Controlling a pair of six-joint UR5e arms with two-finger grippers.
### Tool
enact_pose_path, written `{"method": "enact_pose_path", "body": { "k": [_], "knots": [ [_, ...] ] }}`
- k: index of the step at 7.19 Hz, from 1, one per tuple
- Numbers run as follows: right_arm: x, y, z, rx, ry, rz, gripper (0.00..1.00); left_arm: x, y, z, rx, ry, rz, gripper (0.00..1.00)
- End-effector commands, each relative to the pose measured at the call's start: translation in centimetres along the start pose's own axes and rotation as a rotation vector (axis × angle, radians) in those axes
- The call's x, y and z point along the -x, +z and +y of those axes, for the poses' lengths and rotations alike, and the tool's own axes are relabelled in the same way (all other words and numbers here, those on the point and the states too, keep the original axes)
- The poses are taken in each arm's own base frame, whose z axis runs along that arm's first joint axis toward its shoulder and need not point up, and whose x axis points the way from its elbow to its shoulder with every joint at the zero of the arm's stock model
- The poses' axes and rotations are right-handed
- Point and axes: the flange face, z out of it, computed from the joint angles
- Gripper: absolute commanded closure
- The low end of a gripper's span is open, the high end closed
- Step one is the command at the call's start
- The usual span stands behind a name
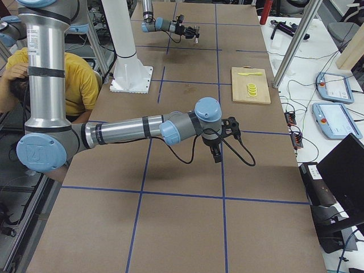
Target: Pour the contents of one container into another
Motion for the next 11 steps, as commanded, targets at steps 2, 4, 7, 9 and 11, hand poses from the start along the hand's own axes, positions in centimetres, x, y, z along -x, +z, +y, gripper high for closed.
{"method": "enact_pose_path", "body": {
  "k": [2,4,7,9,11],
  "knots": [
    [0.3,-0.3,-0.3,-0.036,-0.035,-0.002,0.00,-7.5,0.3,-3.5,-0.022,0.034,0.124,1.00],
    [2.2,0.5,-0.7,-0.077,-0.127,0.000,0.00,-11.1,0.8,-3.7,-0.003,0.050,0.191,1.00],
    [8.7,4.2,-1.2,-0.163,-0.092,-0.046,0.00,-18.8,1.2,-5.8,-0.023,0.157,0.306,1.00],
    [13.5,5.7,-0.9,-0.176,-0.014,-0.110,0.00,-19.3,2.4,-5.3,0.018,0.184,0.396,1.00],
    [20.3,6.3,0.2,-0.202,0.034,-0.128,0.00,-21.3,3.0,-4.4,0.041,0.210,0.453,1.00]
  ]
}}
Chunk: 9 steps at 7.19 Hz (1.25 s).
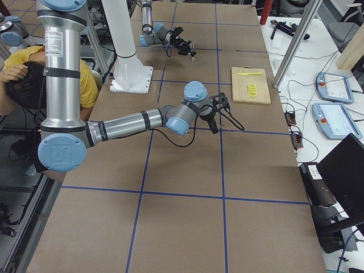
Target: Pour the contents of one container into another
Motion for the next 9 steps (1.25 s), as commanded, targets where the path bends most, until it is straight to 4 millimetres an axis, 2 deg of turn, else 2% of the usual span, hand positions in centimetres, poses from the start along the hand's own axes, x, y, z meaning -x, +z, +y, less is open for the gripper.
{"method": "enact_pose_path", "body": {
  "k": [1,2,3,4,5,6,8,9],
  "knots": [
    [7.7,0.9,1.7,-0.022,0.100,-0.045,0.00,-1.8,1.5,0.3,0.016,0.010,0.055,1.00],
    [9.3,0.4,2.0,-0.030,0.114,-0.063,0.00,-3.6,3.1,-0.9,0.003,-0.007,0.076,1.00],
    [11.0,0.5,2.9,-0.021,0.132,-0.078,0.00,-3.5,4.2,-0.4,0.015,0.009,0.090,1.00],
    [12.5,0.5,4.0,-0.025,0.156,-0.080,0.00,-3.5,5.4,-1.9,0.007,0.010,0.146,1.00],
    [13.3,0.9,5.4,-0.013,0.176,-0.075,0.00,-3.7,5.9,-2.3,-0.001,0.055,0.160,1.00],
    [14.0,1.7,6.1,-0.011,0.202,-0.068,0.00,-3.8,7.9,-4.8,-0.023,0.069,0.218,1.00],
    [17.5,5.4,9.5,-0.105,0.220,0.024,0.00,-3.7,9.3,-4.5,-0.013,0.086,0.219,1.00],
    [17.0,5.2,9.9,-0.133,0.260,0.051,0.01,-3.6,9.3,-4.5,-0.014,0.086,0.217,1.00]
  ]
}}
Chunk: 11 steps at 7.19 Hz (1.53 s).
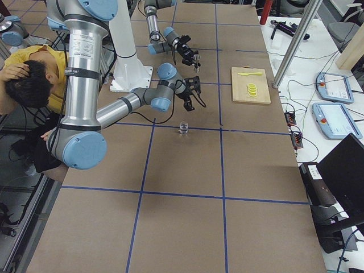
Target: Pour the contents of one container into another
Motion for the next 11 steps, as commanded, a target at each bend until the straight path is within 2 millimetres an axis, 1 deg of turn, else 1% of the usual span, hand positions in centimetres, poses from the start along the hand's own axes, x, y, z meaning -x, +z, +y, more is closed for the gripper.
{"method": "enact_pose_path", "body": {
  "k": [1,2,3,4,5,6,7,8,9,10,11],
  "knots": [
    [-0.8,0.0,3.4,-0.115,0.016,0.092,0.00,0.2,0.3,-0.2,-0.002,0.004,0.001,1.00],
    [-1.4,-0.8,6.2,-0.181,-0.025,0.145,0.00,0.1,0.4,-0.5,-0.006,0.000,0.002,1.00],
    [-0.9,-0.1,8.5,-0.217,0.009,0.155,0.00,0.0,0.5,-0.5,-0.006,0.002,0.002,1.00],
    [-1.0,0.1,10.3,-0.270,-0.013,0.181,0.00,0.2,0.5,-0.5,-0.006,0.003,-0.002,1.00],
    [-1.9,-0.1,12.2,-0.320,-0.018,0.203,0.00,0.2,0.5,-0.5,-0.006,0.002,-0.005,1.00],
    [-2.0,-0.1,12.7,-0.336,-0.017,0.207,0.01,0.2,0.5,-0.5,-0.006,0.002,-0.005,1.00],
    [-3.7,0.2,13.6,-0.346,-0.001,0.234,0.01,0.2,0.5,-0.6,-0.008,0.001,-0.006,1.00],
    [-4.0,0.8,15.0,-0.407,-0.039,0.242,0.01,0.2,0.5,-0.6,-0.008,0.001,-0.008,1.00],
    [-5.0,1.6,15.7,-0.444,-0.067,0.258,0.01,0.2,0.5,-0.6,-0.009,-0.001,-0.009,1.00],
    [-5.9,2.6,17.1,-0.506,-0.107,0.268,0.04,0.2,0.5,-0.6,-0.009,-0.002,-0.009,1.00],
    [-6.2,3.1,18.0,-0.520,-0.124,0.269,0.06,0.2,0.5,-0.6,-0.009,-0.004,-0.011,1.00]
  ]
}}
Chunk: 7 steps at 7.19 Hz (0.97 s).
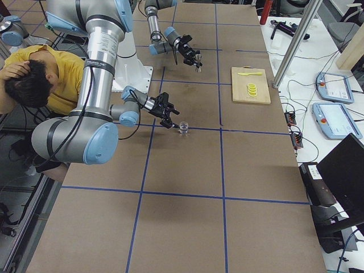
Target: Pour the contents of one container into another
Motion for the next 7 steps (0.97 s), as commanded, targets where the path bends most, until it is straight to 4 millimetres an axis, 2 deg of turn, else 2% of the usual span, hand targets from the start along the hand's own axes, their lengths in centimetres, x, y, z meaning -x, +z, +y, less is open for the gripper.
{"method": "enact_pose_path", "body": {
  "k": [1,3,6,7],
  "knots": [
    [-0.2,0.1,1.8,-0.056,-0.030,-0.008,0.06,0.0,0.0,0.0,0.000,-0.002,-0.001,1.00],
    [0.1,2.0,4.7,-0.083,-0.058,0.003,0.05,0.0,-0.1,0.1,-0.004,-0.009,-0.021,1.00],
    [1.7,2.5,5.4,-0.086,-0.055,-0.006,0.08,0.1,-0.4,0.6,0.002,-0.006,-0.024,1.00],
    [1.5,2.6,5.5,-0.090,-0.058,-0.003,0.08,0.1,-0.4,0.6,0.002,-0.006,-0.024,1.00]
  ]
}}
